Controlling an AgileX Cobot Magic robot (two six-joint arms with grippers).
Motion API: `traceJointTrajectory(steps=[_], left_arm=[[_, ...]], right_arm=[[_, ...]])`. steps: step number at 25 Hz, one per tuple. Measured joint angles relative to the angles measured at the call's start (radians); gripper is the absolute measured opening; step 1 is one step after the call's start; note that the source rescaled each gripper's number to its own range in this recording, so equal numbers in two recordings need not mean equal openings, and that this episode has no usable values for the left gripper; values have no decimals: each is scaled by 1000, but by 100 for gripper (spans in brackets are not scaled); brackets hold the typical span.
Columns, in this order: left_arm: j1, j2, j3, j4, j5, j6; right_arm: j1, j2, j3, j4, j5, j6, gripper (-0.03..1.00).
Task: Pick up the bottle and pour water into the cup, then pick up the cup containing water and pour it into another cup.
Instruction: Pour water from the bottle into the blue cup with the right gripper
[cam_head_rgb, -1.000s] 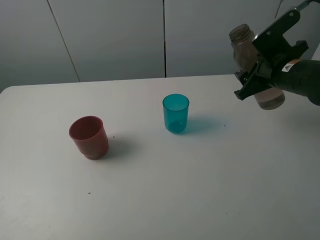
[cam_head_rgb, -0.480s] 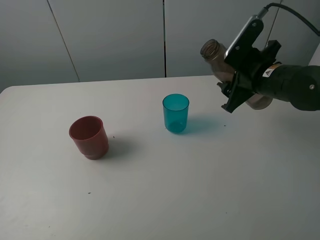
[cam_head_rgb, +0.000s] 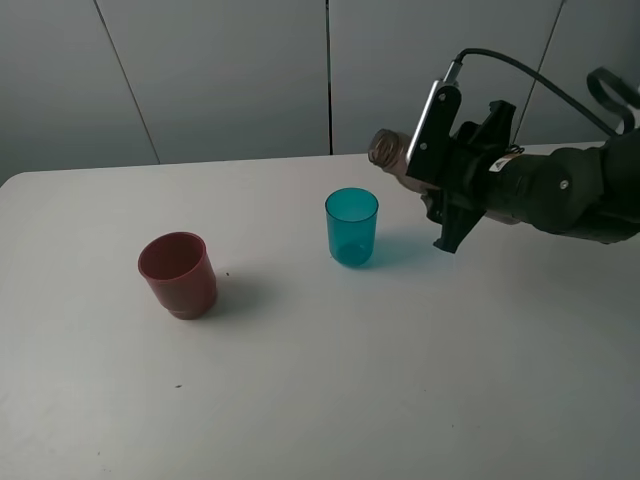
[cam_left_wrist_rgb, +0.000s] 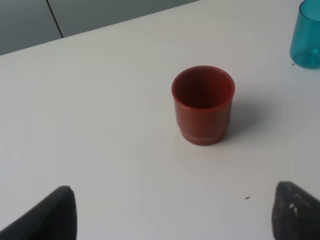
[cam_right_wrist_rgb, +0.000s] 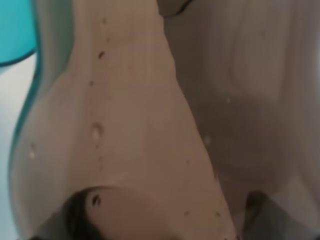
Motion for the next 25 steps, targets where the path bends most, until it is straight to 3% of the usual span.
traceJointTrajectory(steps=[10,25], left_arm=[[0,0,0,0,0,0],[0,0,0,0,0,0]], right_arm=[[0,130,-92,109,-31,-260,0],[0,135,-103,101,-72,-482,0]])
